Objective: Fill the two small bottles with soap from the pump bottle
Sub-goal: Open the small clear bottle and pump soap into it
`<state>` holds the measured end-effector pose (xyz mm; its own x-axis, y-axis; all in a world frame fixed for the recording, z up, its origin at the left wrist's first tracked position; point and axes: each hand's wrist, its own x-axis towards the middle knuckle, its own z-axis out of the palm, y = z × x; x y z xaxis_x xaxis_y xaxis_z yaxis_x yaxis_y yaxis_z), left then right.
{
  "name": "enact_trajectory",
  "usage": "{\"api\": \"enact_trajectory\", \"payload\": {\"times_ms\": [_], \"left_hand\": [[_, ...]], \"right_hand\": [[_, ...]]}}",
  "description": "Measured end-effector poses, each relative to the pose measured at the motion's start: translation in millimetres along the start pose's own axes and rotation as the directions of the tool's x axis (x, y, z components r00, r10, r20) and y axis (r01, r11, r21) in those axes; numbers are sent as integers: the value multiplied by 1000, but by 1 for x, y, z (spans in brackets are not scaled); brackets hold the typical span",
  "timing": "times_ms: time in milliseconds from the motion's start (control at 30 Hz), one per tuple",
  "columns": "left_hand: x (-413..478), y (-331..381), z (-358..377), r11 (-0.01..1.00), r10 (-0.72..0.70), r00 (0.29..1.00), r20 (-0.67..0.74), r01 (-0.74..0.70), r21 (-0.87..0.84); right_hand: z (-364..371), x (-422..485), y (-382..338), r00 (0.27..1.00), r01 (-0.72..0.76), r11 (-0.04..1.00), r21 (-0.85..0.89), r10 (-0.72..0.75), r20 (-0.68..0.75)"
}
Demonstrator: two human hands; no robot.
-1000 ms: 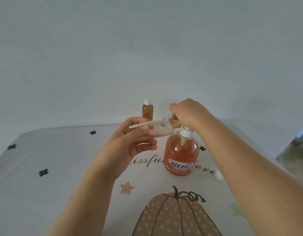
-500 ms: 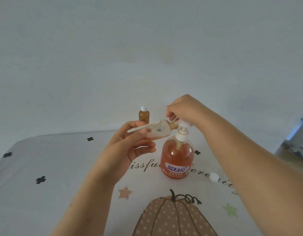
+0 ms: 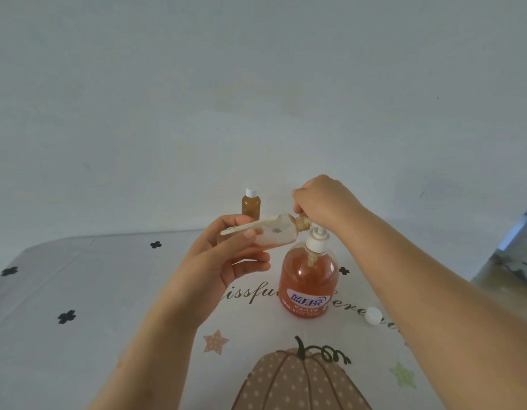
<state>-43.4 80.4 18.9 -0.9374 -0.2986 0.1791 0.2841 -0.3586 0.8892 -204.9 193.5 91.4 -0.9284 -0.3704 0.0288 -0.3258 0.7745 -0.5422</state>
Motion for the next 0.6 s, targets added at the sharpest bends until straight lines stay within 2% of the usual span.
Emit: {"api": "enact_trajectory", "payload": {"times_ms": [367,600], "left_hand": [[1,2,-2,997,-1,1000,-28,4,83],[0,6,-2,998,21,1000,-20,-20,55]], "right_hand": [[15,4,8,1000,-2,1000,-5,2,12],[3,2,3,999,50,998,-48,-50,-13]]}}
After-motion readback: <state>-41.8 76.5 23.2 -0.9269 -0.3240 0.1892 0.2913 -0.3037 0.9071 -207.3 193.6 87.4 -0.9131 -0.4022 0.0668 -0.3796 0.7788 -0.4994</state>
